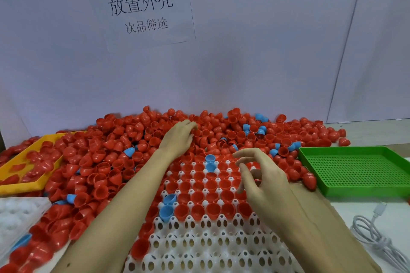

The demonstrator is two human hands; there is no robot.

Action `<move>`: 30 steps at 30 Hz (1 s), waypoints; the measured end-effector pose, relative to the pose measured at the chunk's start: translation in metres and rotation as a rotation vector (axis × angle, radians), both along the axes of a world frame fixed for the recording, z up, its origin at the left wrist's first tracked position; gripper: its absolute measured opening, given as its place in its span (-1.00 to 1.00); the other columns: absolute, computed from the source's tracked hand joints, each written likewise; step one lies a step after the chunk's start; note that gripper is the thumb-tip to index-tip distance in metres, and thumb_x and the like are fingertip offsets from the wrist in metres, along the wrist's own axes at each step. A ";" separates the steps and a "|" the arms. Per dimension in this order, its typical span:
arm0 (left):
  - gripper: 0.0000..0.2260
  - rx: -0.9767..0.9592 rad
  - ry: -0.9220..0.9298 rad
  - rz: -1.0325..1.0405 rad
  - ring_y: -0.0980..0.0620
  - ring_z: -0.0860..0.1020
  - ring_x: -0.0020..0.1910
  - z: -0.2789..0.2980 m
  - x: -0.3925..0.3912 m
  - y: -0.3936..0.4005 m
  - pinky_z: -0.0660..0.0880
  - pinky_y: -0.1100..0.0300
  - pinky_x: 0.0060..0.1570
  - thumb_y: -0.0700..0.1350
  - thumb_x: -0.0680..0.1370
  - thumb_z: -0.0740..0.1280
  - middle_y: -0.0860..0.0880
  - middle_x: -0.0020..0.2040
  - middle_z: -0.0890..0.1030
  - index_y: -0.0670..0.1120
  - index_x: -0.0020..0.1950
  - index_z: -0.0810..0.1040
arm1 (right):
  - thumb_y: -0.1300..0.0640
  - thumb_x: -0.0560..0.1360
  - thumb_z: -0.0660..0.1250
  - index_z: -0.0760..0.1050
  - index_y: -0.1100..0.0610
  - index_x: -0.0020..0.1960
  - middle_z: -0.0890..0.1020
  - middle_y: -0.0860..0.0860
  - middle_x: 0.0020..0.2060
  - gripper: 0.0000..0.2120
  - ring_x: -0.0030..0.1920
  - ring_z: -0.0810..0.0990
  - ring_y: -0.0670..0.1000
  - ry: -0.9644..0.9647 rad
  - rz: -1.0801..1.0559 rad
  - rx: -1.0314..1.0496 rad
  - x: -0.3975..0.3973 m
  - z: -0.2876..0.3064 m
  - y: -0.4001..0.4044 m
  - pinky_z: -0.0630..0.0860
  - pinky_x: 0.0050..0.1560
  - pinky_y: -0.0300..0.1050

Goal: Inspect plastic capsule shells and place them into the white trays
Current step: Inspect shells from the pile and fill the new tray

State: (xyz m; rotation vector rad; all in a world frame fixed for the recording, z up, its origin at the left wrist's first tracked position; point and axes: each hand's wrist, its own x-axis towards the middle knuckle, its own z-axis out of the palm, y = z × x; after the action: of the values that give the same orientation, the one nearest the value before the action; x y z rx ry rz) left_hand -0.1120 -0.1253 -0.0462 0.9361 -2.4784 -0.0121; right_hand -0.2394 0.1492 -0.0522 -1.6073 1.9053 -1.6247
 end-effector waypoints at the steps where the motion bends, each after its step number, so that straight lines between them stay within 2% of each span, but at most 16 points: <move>1: -0.68 -0.007 -0.058 -0.024 -0.06 0.54 0.28 -0.001 -0.005 0.000 0.57 -0.04 0.16 -0.29 0.65 0.29 -0.04 0.31 0.57 -0.11 0.40 0.54 | 0.25 0.67 0.30 0.54 -0.08 0.21 0.62 -0.16 0.06 -0.75 -0.26 0.70 -0.03 0.001 0.001 0.004 0.000 0.000 0.000 0.57 -0.31 -0.23; 4: -0.48 0.024 -0.190 -0.041 -0.04 0.48 0.38 -0.004 -0.017 -0.003 0.58 -0.01 0.19 -0.39 0.63 0.23 -0.01 0.46 0.47 -0.06 0.56 0.40 | 0.25 0.67 0.30 0.54 -0.10 0.20 0.62 -0.18 0.05 -0.74 -0.26 0.70 -0.02 0.006 0.003 0.004 -0.001 -0.001 0.000 0.58 -0.31 -0.20; 7: -0.46 0.071 -0.185 0.002 -0.09 0.49 0.36 -0.010 -0.024 -0.009 0.54 -0.02 0.25 -0.44 0.60 0.24 -0.06 0.42 0.48 -0.11 0.55 0.39 | 0.26 0.67 0.31 0.55 -0.11 0.19 0.62 -0.19 0.04 -0.73 -0.27 0.69 -0.01 -0.001 0.003 -0.008 -0.002 -0.001 0.000 0.59 -0.32 -0.20; 11: -0.58 0.090 -0.085 0.025 -0.11 0.55 0.28 -0.014 -0.021 -0.014 0.55 -0.05 0.21 -0.37 0.59 0.36 -0.07 0.31 0.55 -0.12 0.42 0.47 | 0.25 0.67 0.30 0.54 -0.12 0.19 0.62 -0.18 0.05 -0.73 -0.26 0.69 -0.02 0.004 0.011 -0.008 -0.001 -0.001 0.000 0.61 -0.30 -0.17; 14: -0.59 0.127 0.069 -0.022 -0.03 0.58 0.23 -0.009 -0.012 -0.011 0.56 -0.04 0.26 -0.31 0.58 0.41 -0.03 0.28 0.60 -0.09 0.41 0.49 | 0.26 0.67 0.29 0.54 -0.10 0.18 0.62 -0.19 0.03 -0.73 -0.29 0.70 -0.03 -0.009 0.028 -0.013 0.000 0.000 0.001 0.61 -0.32 -0.17; 17: -0.58 0.168 0.208 -0.109 0.11 0.58 0.13 -0.002 0.007 0.004 0.58 0.04 0.22 -0.28 0.58 0.44 0.05 0.23 0.61 -0.05 0.42 0.50 | 0.27 0.68 0.29 0.55 -0.08 0.18 0.63 -0.17 0.04 -0.74 -0.30 0.71 -0.03 -0.048 0.045 -0.002 -0.001 0.000 0.001 0.58 -0.35 -0.21; 21: -0.55 0.225 0.307 -0.215 0.22 0.59 0.17 0.004 0.040 0.051 0.56 0.24 0.19 -0.25 0.58 0.46 0.19 0.19 0.62 0.04 0.43 0.51 | 0.25 0.68 0.29 0.55 -0.08 0.16 0.65 -0.14 0.01 -0.76 -0.29 0.72 -0.01 -0.077 0.058 0.018 -0.001 0.002 0.002 0.56 -0.36 -0.25; 23: -0.52 0.277 0.384 -0.266 0.18 0.60 0.16 0.007 0.056 0.083 0.55 0.32 0.15 -0.26 0.57 0.45 0.21 0.18 0.63 0.11 0.42 0.51 | 0.26 0.68 0.30 0.55 -0.07 0.16 0.66 -0.11 0.00 -0.77 -0.28 0.73 0.00 -0.083 0.066 0.033 0.000 0.004 0.002 0.57 -0.35 -0.24; 26: -0.51 0.442 0.530 -0.348 0.01 0.64 0.18 0.010 0.076 0.133 0.59 0.24 0.16 -0.24 0.57 0.46 0.11 0.19 0.65 0.18 0.40 0.51 | 0.24 0.67 0.33 0.54 -0.10 0.23 0.66 -0.09 0.03 -0.73 -0.23 0.75 0.00 -0.097 0.136 0.065 0.003 0.009 0.005 0.61 -0.33 -0.19; 28: -0.56 0.562 0.630 -0.417 -0.08 0.66 0.16 0.011 0.086 0.161 0.61 0.17 0.17 -0.19 0.57 0.49 0.00 0.14 0.66 0.12 0.40 0.53 | 0.19 0.66 0.37 0.52 -0.17 0.34 0.66 -0.14 0.11 -0.65 -0.13 0.77 0.00 -0.155 0.267 0.097 0.006 0.014 0.008 0.71 -0.19 -0.08; 30: -0.59 0.651 0.720 -0.457 -0.14 0.67 0.15 0.009 0.093 0.182 0.60 0.14 0.20 -0.17 0.58 0.51 -0.08 0.10 0.66 0.03 0.40 0.54 | 0.11 0.64 0.42 0.48 -0.23 0.43 0.64 -0.19 0.21 -0.57 0.01 0.77 0.02 -0.190 0.420 0.142 0.008 0.018 0.012 0.72 -0.02 -0.05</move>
State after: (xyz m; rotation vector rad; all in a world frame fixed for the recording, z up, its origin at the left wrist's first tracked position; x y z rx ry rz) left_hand -0.0191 0.0564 -0.0368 0.4299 -1.9345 -1.1456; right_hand -0.2311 0.1613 -0.0344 -1.5953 1.4354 -1.3776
